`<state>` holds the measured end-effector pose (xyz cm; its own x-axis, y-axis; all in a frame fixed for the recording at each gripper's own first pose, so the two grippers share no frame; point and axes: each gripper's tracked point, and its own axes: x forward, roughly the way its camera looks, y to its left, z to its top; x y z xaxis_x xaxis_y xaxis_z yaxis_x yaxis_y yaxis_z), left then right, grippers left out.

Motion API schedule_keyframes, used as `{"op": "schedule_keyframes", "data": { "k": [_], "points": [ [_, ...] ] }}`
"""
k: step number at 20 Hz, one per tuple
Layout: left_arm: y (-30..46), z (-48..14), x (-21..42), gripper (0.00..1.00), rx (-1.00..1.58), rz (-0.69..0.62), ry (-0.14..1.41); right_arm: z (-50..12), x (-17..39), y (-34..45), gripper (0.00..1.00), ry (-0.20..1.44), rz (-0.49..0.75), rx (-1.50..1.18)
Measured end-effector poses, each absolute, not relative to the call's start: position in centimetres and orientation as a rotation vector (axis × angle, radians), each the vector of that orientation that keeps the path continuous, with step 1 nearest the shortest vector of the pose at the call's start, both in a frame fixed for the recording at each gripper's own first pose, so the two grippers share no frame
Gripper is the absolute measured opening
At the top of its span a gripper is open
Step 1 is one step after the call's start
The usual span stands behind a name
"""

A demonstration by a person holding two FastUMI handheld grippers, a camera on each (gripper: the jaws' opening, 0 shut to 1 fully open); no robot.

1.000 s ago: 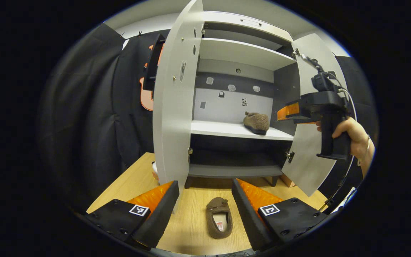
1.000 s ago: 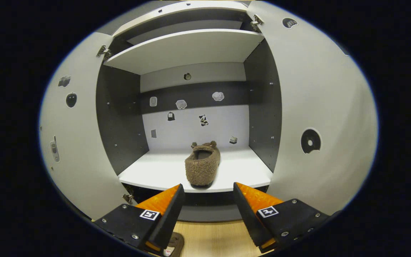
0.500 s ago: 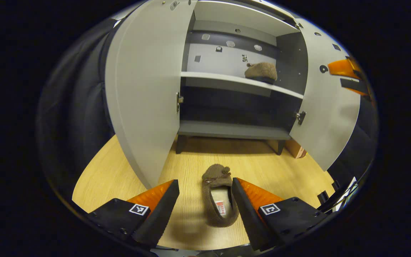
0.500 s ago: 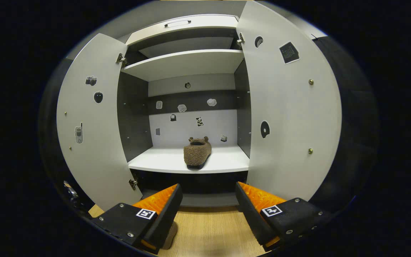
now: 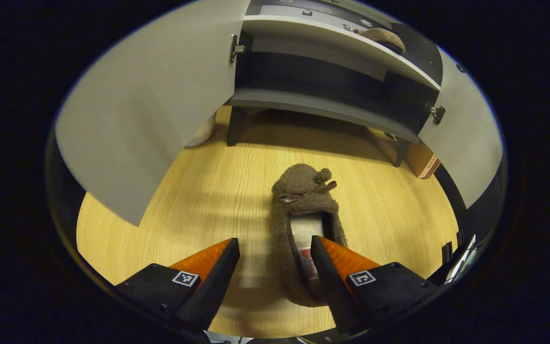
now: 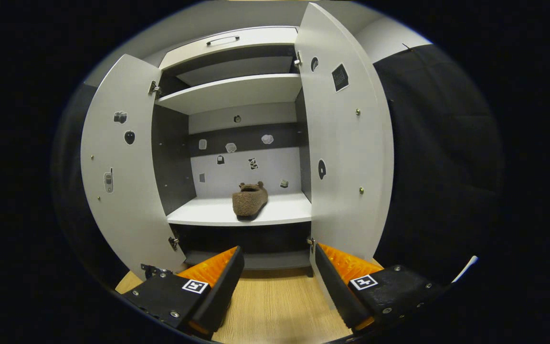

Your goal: Grab one shoe with the right hand and put it into the shoe cabinet, grab the other shoe with the left hand and put it into the shoe cabinet; then close the right door with the right hand and the left door with the left hand.

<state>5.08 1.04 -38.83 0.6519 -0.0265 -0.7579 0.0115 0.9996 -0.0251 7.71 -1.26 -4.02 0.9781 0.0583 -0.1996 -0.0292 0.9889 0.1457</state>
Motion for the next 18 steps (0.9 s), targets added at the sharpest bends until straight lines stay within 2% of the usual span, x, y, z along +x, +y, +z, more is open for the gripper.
{"op": "schedule_keyframes", "data": {
  "k": [3,4,5,6,7,11,12,18],
  "points": [
    [0.9,-40.1,5.3,0.97,-0.045,-0.017,0.906,-4.1,7.0,-1.6,0.92,0.212,0.040,0.158],
    [0.9,-40.6,5.4,0.88,-0.066,-0.015,0.924,-4.0,6.8,-1.7,0.92,0.213,0.040,0.166],
    [0.3,-41.4,5.5,0.82,-0.096,-0.022,0.940,-3.9,6.6,-1.8,0.92,0.212,0.041,0.171],
    [-0.1,-41.6,5.6,0.66,-0.119,-0.027,0.946,-3.8,6.4,-2.1,0.92,0.209,0.039,0.171],
    [-0.4,-41.8,5.6,0.58,-0.135,-0.041,0.956,-3.8,6.3,-2.4,0.92,0.207,0.033,0.166],
    [0.6,-41.1,5.2,0.13,-0.032,-0.011,1.008,-3.7,5.7,-2.9,0.92,0.205,0.025,0.162],
    [0.6,-40.7,5.2,0.07,-0.014,-0.010,1.012,-3.6,5.6,-2.9,0.92,0.205,0.028,0.163],
    [-0.6,-34.7,5.4,0.07,-0.020,-0.064,1.000,-3.7,5.4,-3.4,0.92,0.193,0.031,0.144]
  ]
}}
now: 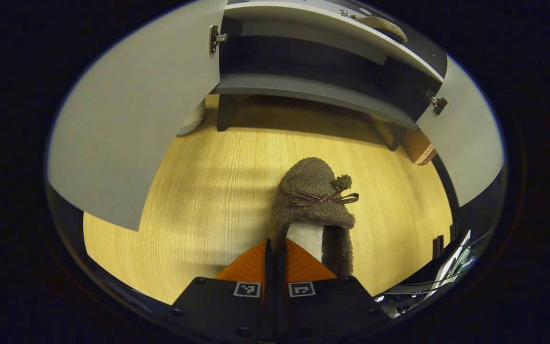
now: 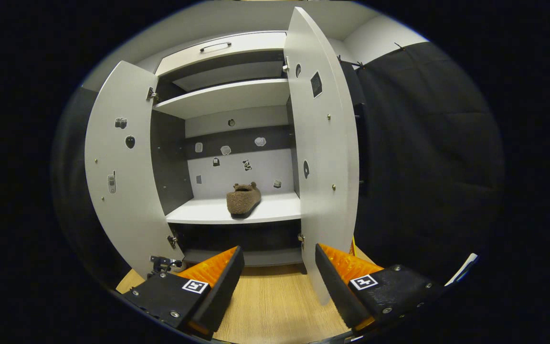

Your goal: Grab one shoe with the right hand and put it into the shoe cabinet, grab the other shoe with the left hand and put it into the shoe cabinet; then close the right door with the right hand and the left door with the left hand.

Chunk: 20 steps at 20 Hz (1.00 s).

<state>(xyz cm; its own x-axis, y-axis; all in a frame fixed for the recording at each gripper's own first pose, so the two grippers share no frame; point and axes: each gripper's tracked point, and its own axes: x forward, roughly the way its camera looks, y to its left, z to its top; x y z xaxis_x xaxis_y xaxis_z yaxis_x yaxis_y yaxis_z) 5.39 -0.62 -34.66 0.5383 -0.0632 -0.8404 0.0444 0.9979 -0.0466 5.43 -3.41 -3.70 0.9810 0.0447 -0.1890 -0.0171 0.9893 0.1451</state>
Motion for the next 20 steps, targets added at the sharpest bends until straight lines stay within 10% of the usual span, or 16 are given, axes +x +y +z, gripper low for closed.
{"op": "schedule_keyframes", "data": {
  "k": [20],
  "points": [
    [-3.9,2.1,30.3,0.07,-0.155,-0.022,0.430,-1.8,4.8,-4.6,0.92,0.143,0.048,0.139]
  ]
}}
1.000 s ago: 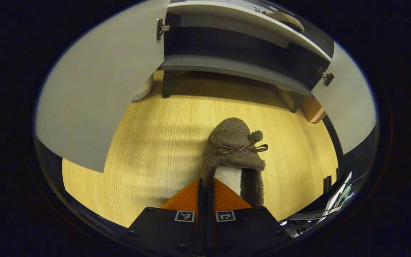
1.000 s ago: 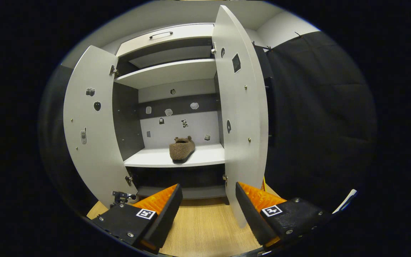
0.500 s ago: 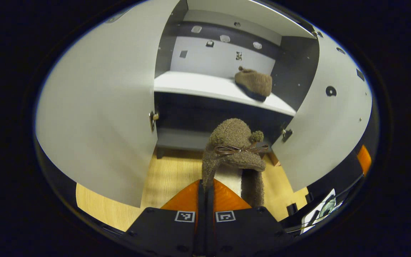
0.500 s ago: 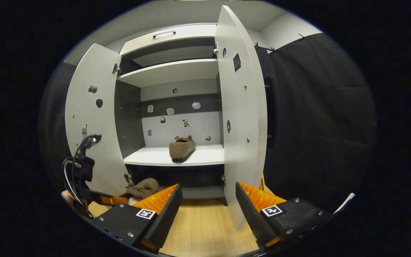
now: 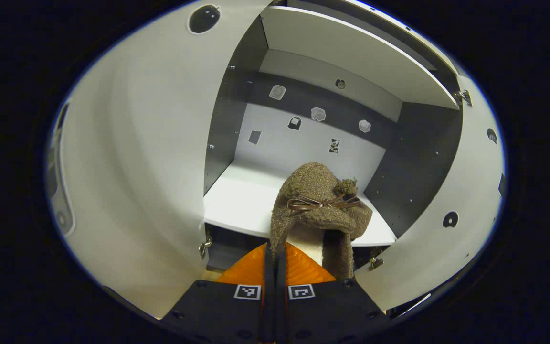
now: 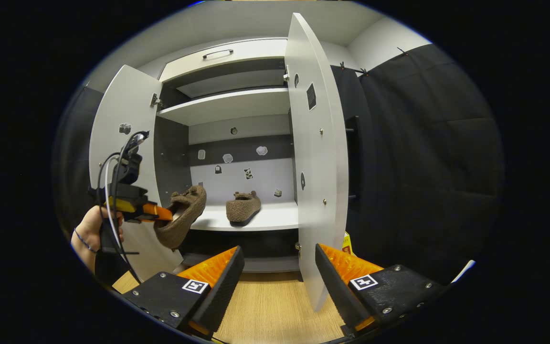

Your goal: Grab one shoe with the right hand and put it into the shoe cabinet, grab the other shoe with the left hand and put it into the shoe cabinet; then close the right door with the right hand and the left door with the left hand.

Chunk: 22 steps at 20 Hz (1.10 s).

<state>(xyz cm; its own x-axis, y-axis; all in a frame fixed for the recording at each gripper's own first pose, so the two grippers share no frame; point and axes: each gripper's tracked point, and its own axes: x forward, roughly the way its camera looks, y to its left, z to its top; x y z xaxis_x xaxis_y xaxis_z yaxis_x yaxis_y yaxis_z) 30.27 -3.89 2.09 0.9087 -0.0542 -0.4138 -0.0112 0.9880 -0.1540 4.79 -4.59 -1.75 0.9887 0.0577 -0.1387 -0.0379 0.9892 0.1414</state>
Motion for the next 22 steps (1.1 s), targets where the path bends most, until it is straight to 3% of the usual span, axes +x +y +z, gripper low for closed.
{"op": "schedule_keyframes", "data": {
  "k": [3,11,18,20,22],
  "points": [
    [-4.2,5.0,35.1,0.07,-0.103,-0.009,0.400,-1.3,4.9,-5.2,0.92,0.136,0.031,0.149],
    [-4.8,5.3,41.9,0.07,-0.156,-0.023,0.437,-0.1,5.0,-7.5,0.92,0.119,-0.028,0.153],
    [-4.4,0.9,44.9,0.07,-0.092,0.011,0.548,-0.2,5.3,-8.0,0.92,0.121,-0.057,0.169],
    [-4.0,0.5,45.1,0.11,-0.089,0.024,0.542,-0.4,5.2,-8.1,0.92,0.127,-0.067,0.173],
    [-4.1,1.7,45.2,0.25,-0.084,0.009,0.504,-0.7,5.0,-8.2,0.92,0.133,-0.072,0.170]
  ]
}}
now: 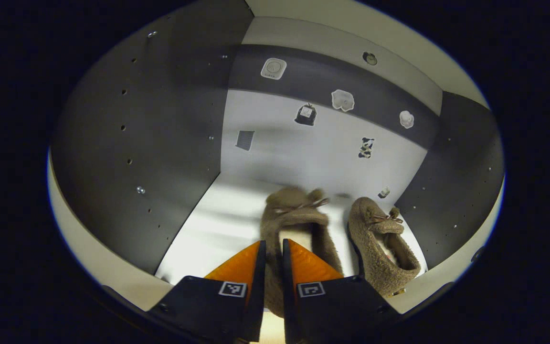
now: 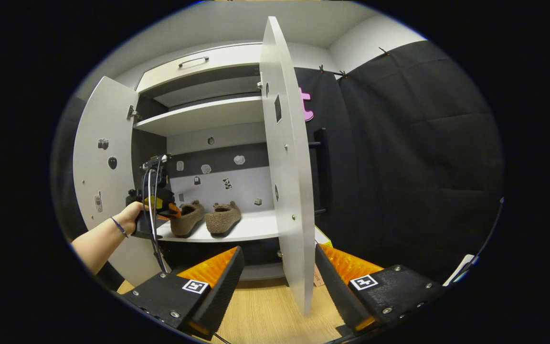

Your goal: Grab one shoe with the right hand and put it into the shoe cabinet, grab the other shoe with the left hand and put it into the shoe cabinet; then close the right door with the right hand and the left door with the left hand.

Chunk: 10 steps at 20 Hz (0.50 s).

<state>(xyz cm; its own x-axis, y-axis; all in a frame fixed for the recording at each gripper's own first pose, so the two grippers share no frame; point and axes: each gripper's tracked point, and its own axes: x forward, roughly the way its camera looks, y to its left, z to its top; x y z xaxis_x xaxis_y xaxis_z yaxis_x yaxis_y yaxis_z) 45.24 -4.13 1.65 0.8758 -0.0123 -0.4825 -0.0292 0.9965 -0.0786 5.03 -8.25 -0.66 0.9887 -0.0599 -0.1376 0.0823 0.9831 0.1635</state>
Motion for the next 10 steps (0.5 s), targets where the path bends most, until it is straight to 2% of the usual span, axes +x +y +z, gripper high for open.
{"op": "schedule_keyframes", "data": {
  "k": [1,2,3,4,5,6,8,9,10],
  "points": [
    [-4.3,2.1,44.3,0.29,-0.080,-0.006,0.491,-0.7,5.0,-8.3,0.92,0.133,-0.073,0.170],
    [-4.8,2.6,43.8,0.50,-0.078,-0.026,0.481,-0.6,5.0,-8.2,0.92,0.132,-0.069,0.174],
    [-5.1,3.3,43.2,0.51,-0.072,-0.042,0.465,-0.5,4.9,-8.2,0.92,0.131,-0.064,0.176],
    [-5.4,4.0,42.4,0.57,-0.066,-0.048,0.444,-0.5,4.9,-8.3,0.92,0.129,-0.062,0.177],
    [-5.9,4.7,41.7,0.57,-0.069,-0.068,0.421,-0.5,4.7,-8.4,0.92,0.127,-0.061,0.175],
    [-6.3,5.5,40.9,0.75,-0.063,-0.081,0.399,-0.4,4.6,-8.7,0.92,0.125,-0.062,0.173],
    [-6.4,6.9,38.5,0.82,-0.034,-0.094,0.359,-0.6,4.4,-9.2,0.92,0.123,-0.064,0.171],
    [-6.4,7.6,37.5,0.82,-0.020,-0.094,0.339,-0.7,4.3,-9.4,0.92,0.124,-0.065,0.173],
    [-6.6,8.3,36.3,0.94,-0.006,-0.096,0.315,-0.8,4.1,-9.8,0.92,0.125,-0.068,0.174]
  ]
}}
